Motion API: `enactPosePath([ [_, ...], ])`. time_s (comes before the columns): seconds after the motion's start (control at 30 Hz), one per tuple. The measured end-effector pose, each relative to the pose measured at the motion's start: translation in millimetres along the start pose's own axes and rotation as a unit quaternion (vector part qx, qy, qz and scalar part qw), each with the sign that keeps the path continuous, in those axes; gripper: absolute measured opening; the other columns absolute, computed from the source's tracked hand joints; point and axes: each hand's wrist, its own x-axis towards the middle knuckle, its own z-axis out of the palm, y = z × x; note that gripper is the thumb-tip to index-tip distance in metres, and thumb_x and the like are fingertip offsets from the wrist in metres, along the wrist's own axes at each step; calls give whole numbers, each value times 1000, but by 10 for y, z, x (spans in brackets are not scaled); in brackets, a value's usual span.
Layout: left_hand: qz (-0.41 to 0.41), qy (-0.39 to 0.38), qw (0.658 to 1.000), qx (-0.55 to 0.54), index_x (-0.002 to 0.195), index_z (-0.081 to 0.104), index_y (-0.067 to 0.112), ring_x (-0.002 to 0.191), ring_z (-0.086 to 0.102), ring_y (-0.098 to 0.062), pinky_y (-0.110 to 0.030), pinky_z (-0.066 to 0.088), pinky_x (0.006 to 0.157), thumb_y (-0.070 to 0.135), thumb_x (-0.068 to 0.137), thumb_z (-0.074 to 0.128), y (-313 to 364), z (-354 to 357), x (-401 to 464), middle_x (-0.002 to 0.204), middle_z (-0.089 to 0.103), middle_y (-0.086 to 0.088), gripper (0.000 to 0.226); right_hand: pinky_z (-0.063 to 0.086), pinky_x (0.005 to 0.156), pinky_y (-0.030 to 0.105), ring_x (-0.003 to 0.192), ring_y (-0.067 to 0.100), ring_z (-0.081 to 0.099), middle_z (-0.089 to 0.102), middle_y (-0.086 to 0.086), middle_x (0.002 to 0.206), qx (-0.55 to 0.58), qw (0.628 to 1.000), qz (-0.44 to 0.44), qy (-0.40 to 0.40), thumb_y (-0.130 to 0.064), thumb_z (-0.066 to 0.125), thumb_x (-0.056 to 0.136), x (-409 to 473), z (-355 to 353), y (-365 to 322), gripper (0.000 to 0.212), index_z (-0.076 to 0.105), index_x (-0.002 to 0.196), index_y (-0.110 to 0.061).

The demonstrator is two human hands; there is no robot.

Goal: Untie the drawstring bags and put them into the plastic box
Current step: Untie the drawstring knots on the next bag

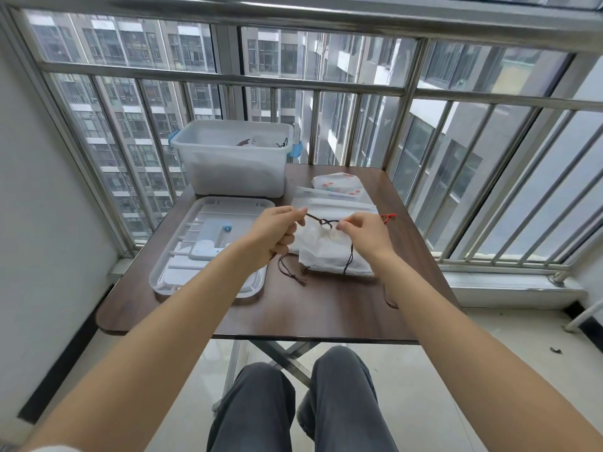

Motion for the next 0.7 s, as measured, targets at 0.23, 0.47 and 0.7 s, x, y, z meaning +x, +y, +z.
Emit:
enactPosePath([
  [0.23, -32, 47, 994, -95, 82, 61, 7, 29, 18, -1, -13, 14, 29, 16, 97, 49, -171, -121, 69, 40, 22, 12, 21, 45, 68, 13, 73, 10, 53, 56, 4, 74, 351, 930, 111, 11, 2, 52, 90, 51, -46, 26, 21, 58, 72, -6],
  [0.47, -51, 116, 984, -126, 70, 50, 4, 25, 21, -1, -11, 16, 27, 5, 97, 45, -256, -177, 149, 47, 45, 3, 27, 52, 52, 16, 62, 14, 49, 49, 10, 73, 573, 780, 244, 53, 13, 44, 90, 138, -81, 50, 22, 51, 73, 0],
  [0.7, -68, 48, 979, -188, 77, 56, 12, 29, 22, -2, -10, 13, 28, 20, 96, 49, -259, -235, 113, 52, 37, 9, 22, 51, 52, 12, 68, 13, 56, 60, 6, 67, 571, 796, 199, 29, 2, 49, 92, 67, -100, 100, 19, 55, 75, -1],
])
